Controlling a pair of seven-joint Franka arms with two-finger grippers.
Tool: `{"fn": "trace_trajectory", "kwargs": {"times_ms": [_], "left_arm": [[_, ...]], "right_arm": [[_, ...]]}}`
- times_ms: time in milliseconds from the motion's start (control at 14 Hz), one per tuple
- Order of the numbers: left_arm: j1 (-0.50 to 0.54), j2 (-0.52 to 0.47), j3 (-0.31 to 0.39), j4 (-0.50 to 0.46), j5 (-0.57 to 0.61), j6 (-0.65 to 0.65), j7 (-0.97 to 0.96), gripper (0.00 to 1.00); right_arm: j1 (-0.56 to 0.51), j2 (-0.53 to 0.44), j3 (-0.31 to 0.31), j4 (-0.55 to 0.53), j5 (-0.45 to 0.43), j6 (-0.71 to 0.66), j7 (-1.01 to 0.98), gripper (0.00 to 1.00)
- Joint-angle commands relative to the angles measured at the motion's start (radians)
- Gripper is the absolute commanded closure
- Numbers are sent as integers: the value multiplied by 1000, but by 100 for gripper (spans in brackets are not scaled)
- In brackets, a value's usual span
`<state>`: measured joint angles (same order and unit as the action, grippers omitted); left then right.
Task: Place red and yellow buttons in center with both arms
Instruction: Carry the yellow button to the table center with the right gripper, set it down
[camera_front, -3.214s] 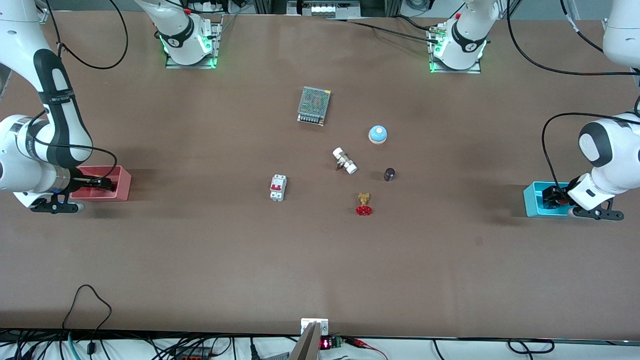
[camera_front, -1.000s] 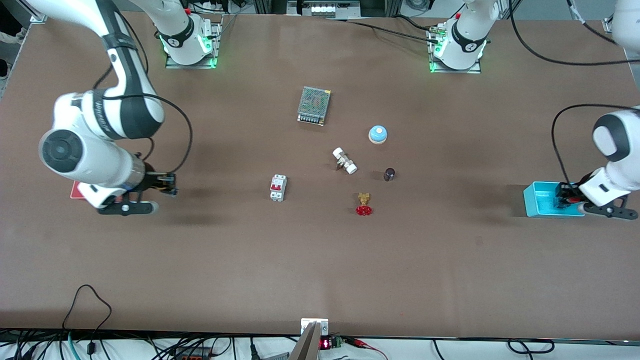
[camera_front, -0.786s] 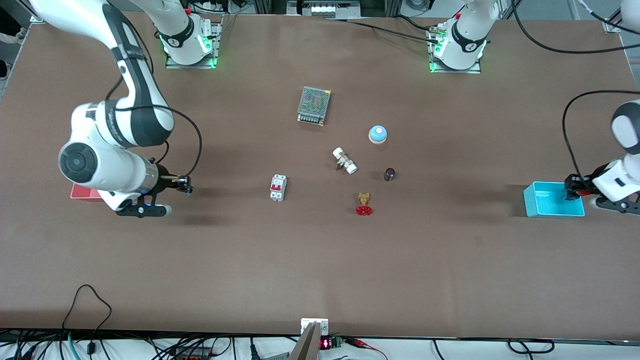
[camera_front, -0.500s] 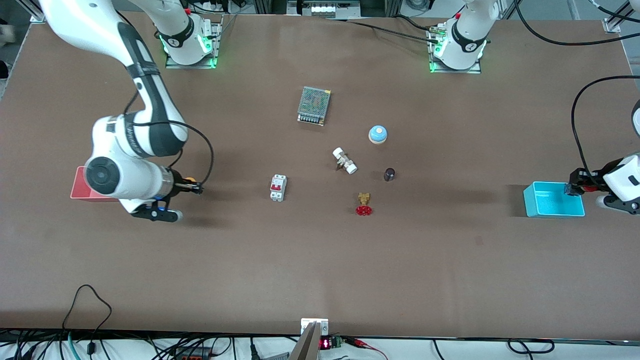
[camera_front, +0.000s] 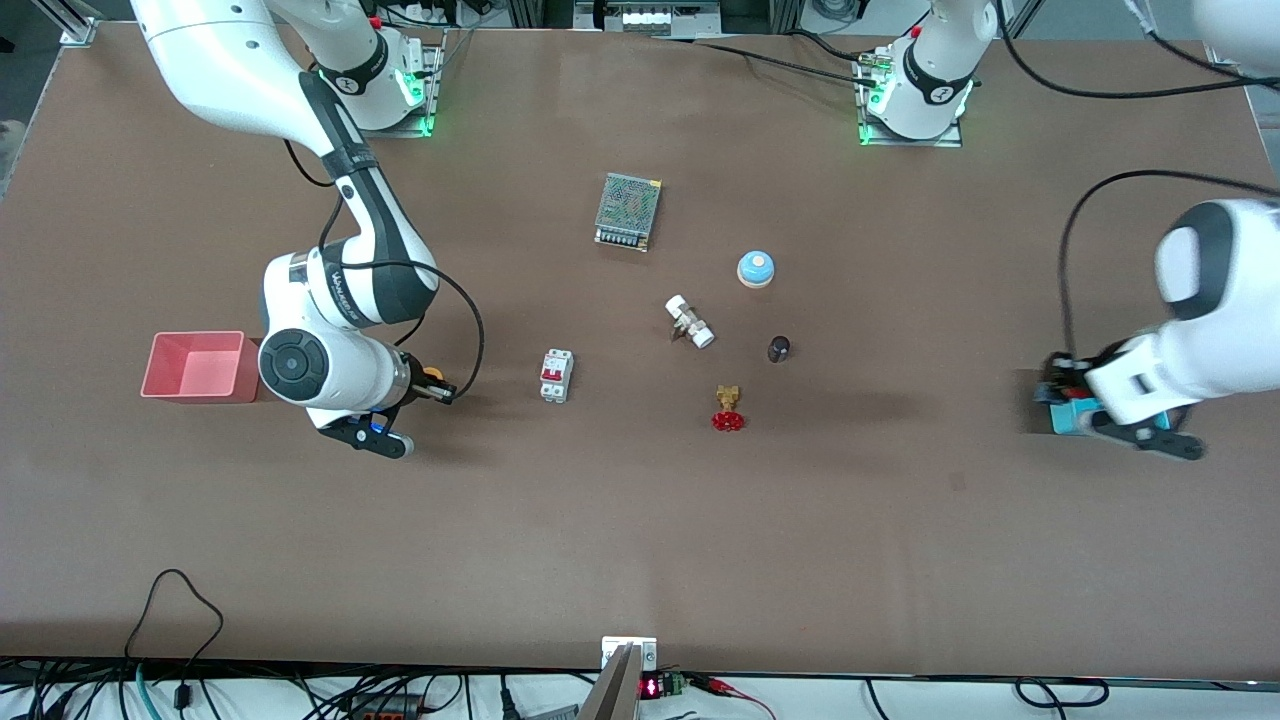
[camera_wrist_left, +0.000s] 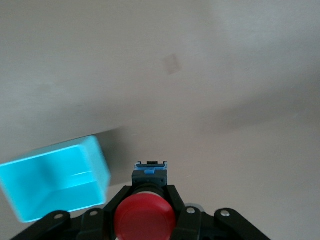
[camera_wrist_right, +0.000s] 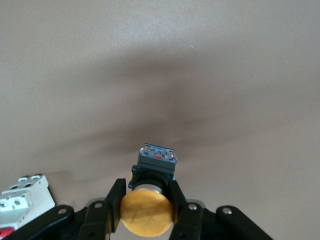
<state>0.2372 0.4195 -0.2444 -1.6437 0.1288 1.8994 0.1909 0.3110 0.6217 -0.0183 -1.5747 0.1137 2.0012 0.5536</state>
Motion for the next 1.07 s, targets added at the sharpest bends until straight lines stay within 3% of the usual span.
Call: {"fn": "trace_trajectory", "kwargs": {"times_ms": [0, 429, 500, 571, 643, 1000], "left_arm": [[-79, 37, 2, 13, 12, 13, -175, 75], [-219, 67, 2, -38, 17, 105, -477, 75], [-234, 68, 1, -56, 15, 137, -501, 75], [-243, 68, 1, -73, 15, 180, -507, 75], [-245, 68, 1, -88, 15, 217, -507, 75], [-312, 102, 2, -91, 15, 290, -615, 75]], "right_arm": [[3, 32, -8, 28, 21, 22, -1, 94], [20, 95, -6, 35, 26, 71, -3, 94], [20, 93, -6, 35, 27, 73, -3, 90], [20, 92, -6, 39, 29, 73, -3, 51], [22, 86, -6, 41, 29, 71, 6, 1], [16, -8, -8, 45, 29, 45, -1, 0]]}}
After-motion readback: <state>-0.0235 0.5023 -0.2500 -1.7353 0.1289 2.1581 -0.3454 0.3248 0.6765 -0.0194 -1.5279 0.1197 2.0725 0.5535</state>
